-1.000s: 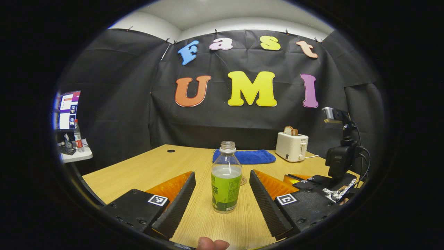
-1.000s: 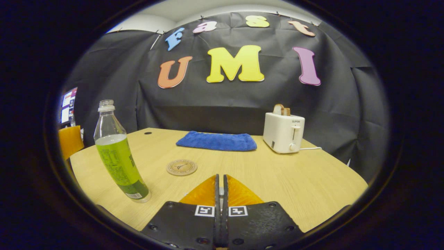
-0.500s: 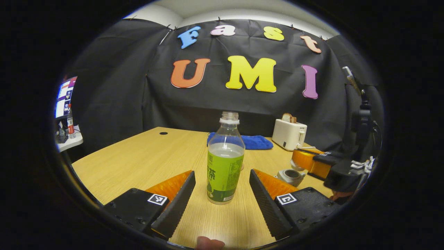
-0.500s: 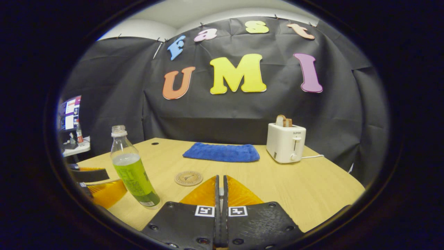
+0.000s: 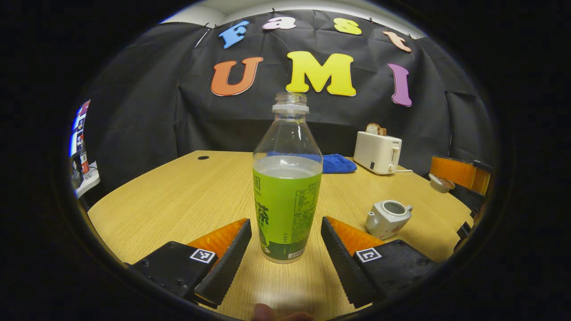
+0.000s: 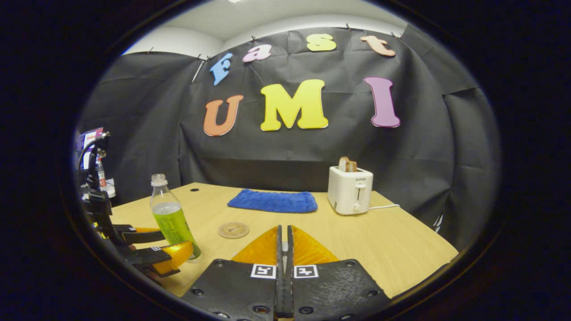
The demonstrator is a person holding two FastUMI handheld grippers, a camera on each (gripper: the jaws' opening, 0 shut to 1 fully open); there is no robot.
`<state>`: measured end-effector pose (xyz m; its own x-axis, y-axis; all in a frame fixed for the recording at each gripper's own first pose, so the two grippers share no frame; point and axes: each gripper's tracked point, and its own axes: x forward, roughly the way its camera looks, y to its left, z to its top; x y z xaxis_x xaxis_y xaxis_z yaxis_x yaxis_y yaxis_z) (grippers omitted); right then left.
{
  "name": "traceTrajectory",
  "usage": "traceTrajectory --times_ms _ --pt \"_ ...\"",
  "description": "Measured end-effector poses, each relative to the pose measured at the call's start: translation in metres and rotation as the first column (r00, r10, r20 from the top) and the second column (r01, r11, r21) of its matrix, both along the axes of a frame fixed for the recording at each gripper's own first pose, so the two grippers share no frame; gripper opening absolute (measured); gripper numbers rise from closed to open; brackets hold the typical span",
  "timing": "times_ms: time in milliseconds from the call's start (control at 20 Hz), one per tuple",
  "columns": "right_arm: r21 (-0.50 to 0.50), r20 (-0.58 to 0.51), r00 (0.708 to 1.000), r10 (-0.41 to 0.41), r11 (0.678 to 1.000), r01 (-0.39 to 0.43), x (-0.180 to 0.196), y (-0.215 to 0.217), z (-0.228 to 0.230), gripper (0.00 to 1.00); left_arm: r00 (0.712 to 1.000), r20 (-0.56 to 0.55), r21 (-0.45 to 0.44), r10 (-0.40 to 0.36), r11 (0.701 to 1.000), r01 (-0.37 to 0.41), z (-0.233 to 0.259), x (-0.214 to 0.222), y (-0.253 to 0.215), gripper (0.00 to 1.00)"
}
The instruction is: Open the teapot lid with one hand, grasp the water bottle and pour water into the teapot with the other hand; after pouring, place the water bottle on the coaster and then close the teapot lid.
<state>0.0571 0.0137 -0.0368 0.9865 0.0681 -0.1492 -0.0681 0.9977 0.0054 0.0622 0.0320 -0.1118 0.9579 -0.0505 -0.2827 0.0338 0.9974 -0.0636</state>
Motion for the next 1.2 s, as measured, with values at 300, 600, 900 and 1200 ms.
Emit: traceTrajectory --times_ms 300,600,900,1200 --pt "0.013 0.003 1.0 -0.009 1.0 0.009 -0.003 -0.015 -0.002 0.0 1.0 -0.012 0.064 0.016 0.998 -0.016 -0.002 0.003 0.005 0.83" --pt "0.025 0.001 1.0 -0.004 1.0 0.004 -0.005 -0.034 -0.004 0.0 0.998 -0.044 0.29 0.034 0.957 -0.02 0.02 -0.003 0.016 0.76" --pt "0.024 0.001 1.0 -0.008 1.0 0.008 -0.009 -0.056 -0.008 0.0 0.995 -0.096 0.644 0.001 0.763 0.062 0.049 -0.008 0.024 0.75" --pt "0.029 -0.004 1.0 -0.017 0.999 0.017 -0.013 -0.072 -0.013 0.0 0.984 -0.175 0.857 -0.014 0.489 0.16 0.054 -0.003 0.032 0.74"
